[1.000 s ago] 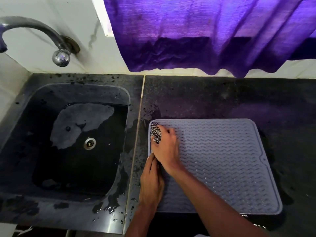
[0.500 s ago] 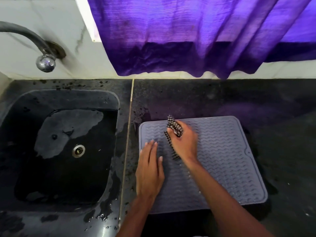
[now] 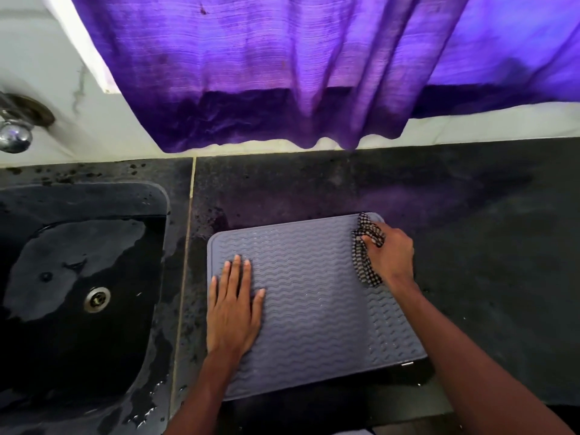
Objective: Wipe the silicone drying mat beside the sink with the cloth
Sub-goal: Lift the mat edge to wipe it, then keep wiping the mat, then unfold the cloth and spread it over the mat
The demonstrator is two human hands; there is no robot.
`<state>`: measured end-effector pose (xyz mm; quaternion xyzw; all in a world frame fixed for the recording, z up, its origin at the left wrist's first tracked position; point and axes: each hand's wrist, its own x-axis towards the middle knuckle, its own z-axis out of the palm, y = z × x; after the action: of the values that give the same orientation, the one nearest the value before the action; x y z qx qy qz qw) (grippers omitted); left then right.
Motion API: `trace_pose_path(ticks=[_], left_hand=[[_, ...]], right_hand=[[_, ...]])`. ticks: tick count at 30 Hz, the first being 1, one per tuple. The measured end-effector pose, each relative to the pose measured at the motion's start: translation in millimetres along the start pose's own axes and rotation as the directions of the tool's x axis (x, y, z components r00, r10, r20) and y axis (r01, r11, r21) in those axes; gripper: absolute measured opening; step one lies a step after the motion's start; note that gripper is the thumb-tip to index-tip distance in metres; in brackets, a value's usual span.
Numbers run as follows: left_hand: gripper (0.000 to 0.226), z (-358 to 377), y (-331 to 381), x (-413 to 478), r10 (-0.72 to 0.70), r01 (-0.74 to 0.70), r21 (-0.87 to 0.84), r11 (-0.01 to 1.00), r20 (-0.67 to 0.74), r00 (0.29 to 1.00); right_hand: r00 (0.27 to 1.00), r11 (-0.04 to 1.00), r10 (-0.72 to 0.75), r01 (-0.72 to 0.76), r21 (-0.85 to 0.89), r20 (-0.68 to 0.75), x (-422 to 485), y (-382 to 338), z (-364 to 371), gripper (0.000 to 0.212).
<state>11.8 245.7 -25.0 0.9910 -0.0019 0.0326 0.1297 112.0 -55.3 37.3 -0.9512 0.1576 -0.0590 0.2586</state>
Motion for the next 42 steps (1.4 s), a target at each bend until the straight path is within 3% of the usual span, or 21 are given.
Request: trace_pose_path(ticks=[2,4,5,6,8,10,12,15,19,24,31,36,40,42], left_hand=[[0.066,-1,0,0,0.0,0.0,0.009,1.0,0.011,1.0],[0.066,-1,2,0,-0.01,0.01,0.013,1.0,0.016,1.0],[0.066,-2,3,0,-0.019,0.019,0.016,1.0,0.017,1.0],[0.065,-2,5,0,-0.029,0.028,0.02,0.999,0.015,0.999],[0.06,-2,9,-1,-0.037,0.037,0.013,0.999,-0.004,0.999],[0.056,-1,17,-7,-0.031,0.03,-0.024,0.999,-0.05,0.998],[0.053,0,31,-16,-0.031,0.023,-0.062,0.998,-0.116,0.993],[0.048,5,52,-27,-0.014,-0.003,-0.095,0.995,-0.173,0.985],[0.044,10,70,-35,0.059,-0.07,-0.056,0.996,-0.173,0.983],[0.045,12,85,-33,0.061,-0.067,-0.027,0.997,-0.193,0.979],[0.042,15,104,-33,0.05,-0.062,-0.041,0.997,-0.261,0.964],[0.042,16,110,-39,0.049,-0.058,-0.025,0.998,-0.27,0.962],[0.041,12,128,-40,-0.033,-0.016,-0.197,0.98,-0.246,0.969],[0.035,2,155,-33,-0.079,-0.009,-0.402,0.916,-0.201,0.976]], right_hand=[[0.999,0.997,0.046,-0.044,0.068,-0.018,5,12,-12,0.036],[0.975,0.929,0.22,-0.215,0.3,0.018,10,23,-25,0.032],[0.938,0.792,0.333,-0.335,0.51,0.099,10,27,-31,0.031],[0.888,0.589,0.408,-0.434,0.682,0.212,10,32,-37,0.028],[0.801,0.251,0.426,-0.552,0.795,0.421,8,41,-52,0.022],[0.742,0.106,0.411,-0.616,0.78,0.53,4,53,-68,0.024],[0.729,0.065,0.402,-0.626,0.777,0.554,1,73,-81,0.026],[0.768,0.144,0.387,-0.598,0.789,0.511,0,96,-93,0.023],[0.817,0.353,0.449,-0.534,0.768,0.362,7,121,-91,0.036],[0.84,0.509,0.484,-0.498,0.702,0.244,19,140,-86,0.027],[0.862,0.64,0.44,-0.497,0.586,0.25,32,149,-75,0.03],[0.902,0.779,0.399,-0.428,0.458,0.164,17,129,-80,0.028],[0.93,0.77,0.345,-0.359,0.528,0.129,7,123,-91,0.023],[0.921,0.657,0.339,-0.376,0.654,0.19,4,121,-96,0.019]])
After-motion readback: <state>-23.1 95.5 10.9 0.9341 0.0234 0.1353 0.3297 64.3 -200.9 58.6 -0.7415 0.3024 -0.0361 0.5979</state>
